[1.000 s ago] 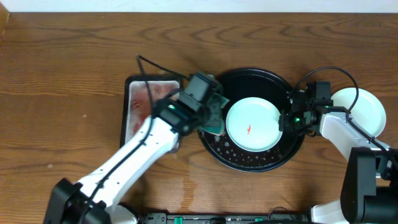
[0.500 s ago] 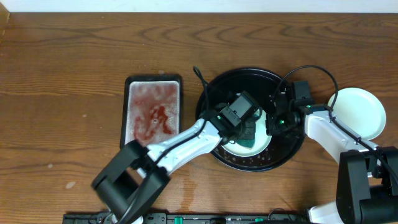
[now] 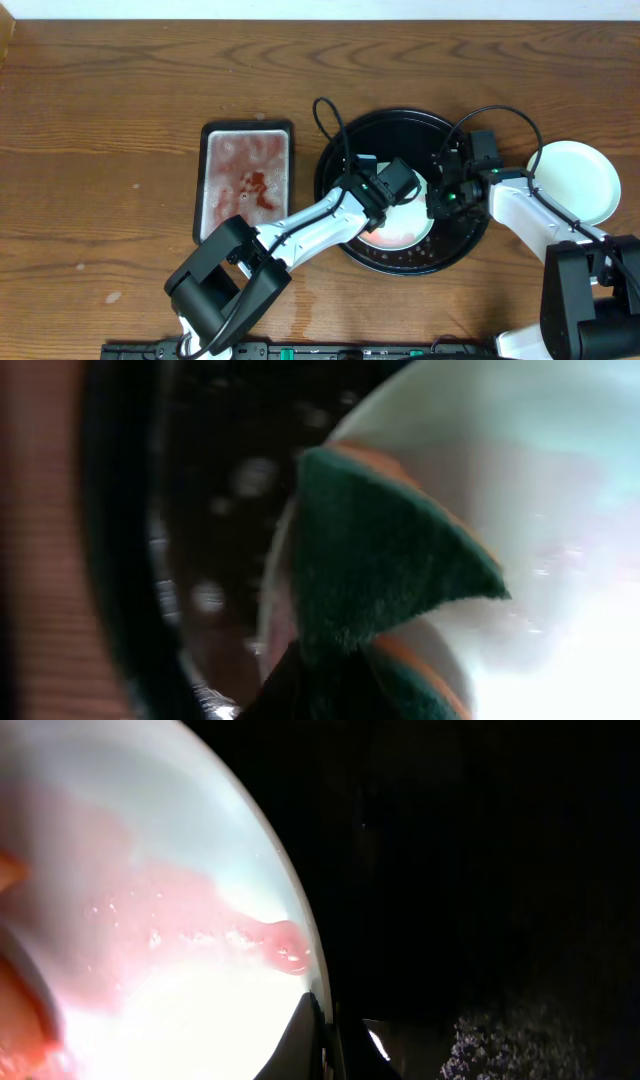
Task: Clean dirty plates on tray and stack at the side
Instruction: 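Scrub the held blue-green plate with the sponge in left gripper, then return the sponge to the basin with the left gripper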
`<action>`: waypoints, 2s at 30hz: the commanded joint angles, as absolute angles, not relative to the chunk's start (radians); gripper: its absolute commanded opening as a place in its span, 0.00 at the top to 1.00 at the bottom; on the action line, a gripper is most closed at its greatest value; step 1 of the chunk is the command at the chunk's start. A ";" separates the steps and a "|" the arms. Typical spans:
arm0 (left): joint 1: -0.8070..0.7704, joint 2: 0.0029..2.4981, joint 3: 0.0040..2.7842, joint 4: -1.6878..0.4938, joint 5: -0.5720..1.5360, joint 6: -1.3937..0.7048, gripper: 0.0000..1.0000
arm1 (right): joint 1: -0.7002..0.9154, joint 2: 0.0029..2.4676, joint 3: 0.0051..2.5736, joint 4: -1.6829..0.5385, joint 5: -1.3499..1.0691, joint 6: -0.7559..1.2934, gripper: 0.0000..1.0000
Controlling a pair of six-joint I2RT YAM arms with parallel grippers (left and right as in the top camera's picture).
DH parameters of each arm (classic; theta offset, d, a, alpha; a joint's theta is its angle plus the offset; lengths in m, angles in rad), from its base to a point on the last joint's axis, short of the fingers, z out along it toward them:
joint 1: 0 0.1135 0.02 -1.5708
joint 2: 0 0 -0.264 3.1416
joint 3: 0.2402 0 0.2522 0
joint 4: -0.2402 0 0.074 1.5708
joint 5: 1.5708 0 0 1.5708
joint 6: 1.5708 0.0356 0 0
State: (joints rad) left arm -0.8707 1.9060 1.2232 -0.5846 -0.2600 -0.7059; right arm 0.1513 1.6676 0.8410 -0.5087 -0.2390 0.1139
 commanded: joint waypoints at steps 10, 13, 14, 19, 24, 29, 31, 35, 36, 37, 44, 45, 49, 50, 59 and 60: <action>-0.850 1.964 1.210 -0.310 0.176 -0.748 0.93 | 0.167 1.692 0.822 -0.519 -0.199 0.111 0.99; -0.855 1.988 1.210 -0.192 0.328 -0.788 0.92 | 0.166 1.692 0.822 -0.520 -0.199 0.111 0.99; -0.858 1.996 1.210 -0.157 0.368 -0.797 0.92 | 0.167 1.692 0.822 -0.520 -0.199 0.111 0.99; -0.870 2.027 1.210 -0.126 0.395 -0.809 0.93 | 0.167 1.692 0.822 -0.518 -0.199 0.111 0.99; -0.849 2.030 1.210 -0.259 0.240 -0.803 0.93 | 0.167 1.692 0.822 -0.519 -0.199 0.111 0.99; -0.820 2.028 1.212 -0.464 -0.052 -0.797 0.92 | 0.167 1.692 0.822 -0.519 -0.199 0.111 0.99; -0.817 2.027 1.221 -0.546 -0.178 -0.797 0.93 | 0.167 1.692 0.822 -0.519 -0.199 0.111 0.99; -0.817 2.027 1.281 -0.705 -0.435 -0.776 0.92 | 0.167 1.692 0.822 -0.516 -0.199 0.111 0.99; -0.817 2.027 1.308 -0.735 -0.469 -0.754 0.93 | 0.167 1.692 0.822 -0.516 -0.199 0.111 0.99; -0.817 2.027 1.327 -0.750 -0.482 -0.740 0.93 | 0.167 1.692 0.822 -0.517 -0.199 0.111 0.99; -0.818 2.019 1.502 -0.898 -0.434 -0.707 0.92 | 0.167 1.692 0.822 -0.516 -0.199 0.111 0.99; -0.817 2.004 1.535 -0.926 -0.390 -0.707 0.92 | 0.167 1.692 0.822 -0.516 -0.199 0.111 0.99; -0.816 1.929 1.548 -0.948 -0.324 -0.707 0.92 | 0.167 1.692 0.822 -0.517 -0.199 0.111 0.99; -0.814 1.893 1.548 -0.968 -0.322 -0.707 0.93 | 0.167 1.692 0.822 -0.517 -0.199 0.111 0.99; -0.664 1.763 1.528 -1.137 -0.326 -0.619 0.92 | 0.167 1.692 0.822 -0.517 -0.199 0.111 0.99; -0.629 1.763 1.516 -1.144 -0.327 -0.616 0.93 | 0.167 1.692 0.822 -0.517 -0.199 0.111 0.99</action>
